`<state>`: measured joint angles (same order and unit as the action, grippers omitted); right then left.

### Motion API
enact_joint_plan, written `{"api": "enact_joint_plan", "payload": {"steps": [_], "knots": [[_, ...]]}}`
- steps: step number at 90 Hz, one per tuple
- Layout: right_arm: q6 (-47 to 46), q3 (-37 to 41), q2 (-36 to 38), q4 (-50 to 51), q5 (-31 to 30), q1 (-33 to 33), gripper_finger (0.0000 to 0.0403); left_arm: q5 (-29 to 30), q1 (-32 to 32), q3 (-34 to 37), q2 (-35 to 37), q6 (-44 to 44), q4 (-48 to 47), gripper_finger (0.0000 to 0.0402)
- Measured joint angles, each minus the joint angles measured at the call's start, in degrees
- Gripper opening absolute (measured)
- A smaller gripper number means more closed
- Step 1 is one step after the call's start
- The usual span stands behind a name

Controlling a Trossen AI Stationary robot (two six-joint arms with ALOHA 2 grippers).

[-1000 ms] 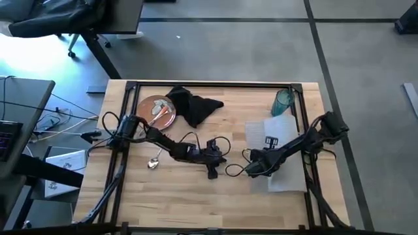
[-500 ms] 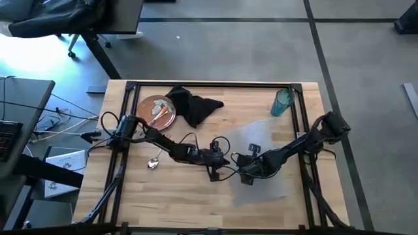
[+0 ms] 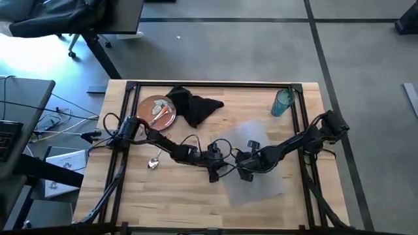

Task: Set table place
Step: Prepare the gray placemat

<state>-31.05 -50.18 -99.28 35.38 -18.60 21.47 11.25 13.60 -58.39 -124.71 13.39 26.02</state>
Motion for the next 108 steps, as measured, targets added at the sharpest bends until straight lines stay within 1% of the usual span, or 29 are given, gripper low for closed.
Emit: {"api": "enact_joint_plan", "payload": {"steps": [14,19,27,35,42,50,56,70,80,84,90,100,104,108], "knots": [[-1.36,-2.62,0.62,19.11,0.74,0.45,0.0,0.18,1.67,0.77,1.69,-0.03,-4.16,0.0],[-2.43,-3.31,1.58,23.86,1.28,0.42,0.0,0.26,2.13,0.77,2.08,-0.04,-4.89,0.0],[-4.92,-2.33,2.81,29.31,4.5,0.84,0.0,0.71,2.74,0.77,2.27,-0.02,-5.71,0.0],[-7.1,-1.54,4.25,31.8,9.99,1.42,0.0,0.79,3.14,0.77,2.5,0.04,-6.2,0.0],[-8.56,-1.43,4.56,34.47,13.65,2.26,0.0,0.99,3.73,0.77,2.78,0.06,-6.82,0.0],[-9.54,-1.37,5.31,37.5,15.06,3.22,0.0,1.09,4.49,0.87,4.25,0.07,-9.46,0.0],[-9.91,-1.39,6.37,39.22,16.19,3.59,0.0,1.32,5.16,1.06,6.24,0.05,-13.12,0.0],[-11.13,-1.61,10.38,38.46,16.76,3.81,0.0,6.36,6.92,1.49,12.55,0.55,-26.35,0.0],[-9.98,-1.78,13.3,33.07,13.3,4.11,0.0,10.76,7.76,1.93,17.43,1.76,-35.1,0.0],[-8.7,-1.71,14.43,29.49,10.98,4.36,0.0,11.43,8.01,1.99,19.3,1.99,-35.67,0.0],[-5.79,-1.05,15.43,21.34,8.1,4.53,0.0,11.56,8.3,1.83,22.24,2.13,-33.64,0.0],[-0.03,0.01,15.71,8.62,7.07,4.53,0.0,9.17,8.95,1.51,24.87,2.54,-30.7,0.0],[1.62,-0.1,15.71,6.58,7.14,4.53,0.0,8.71,9.22,1.62,24.92,3.07,-31.2,0.0],[2.42,-0.65,15.72,8.41,7.12,4.53,0.0,8.68,9.55,1.62,24.83,3.79,-32.19,0.0]]}}
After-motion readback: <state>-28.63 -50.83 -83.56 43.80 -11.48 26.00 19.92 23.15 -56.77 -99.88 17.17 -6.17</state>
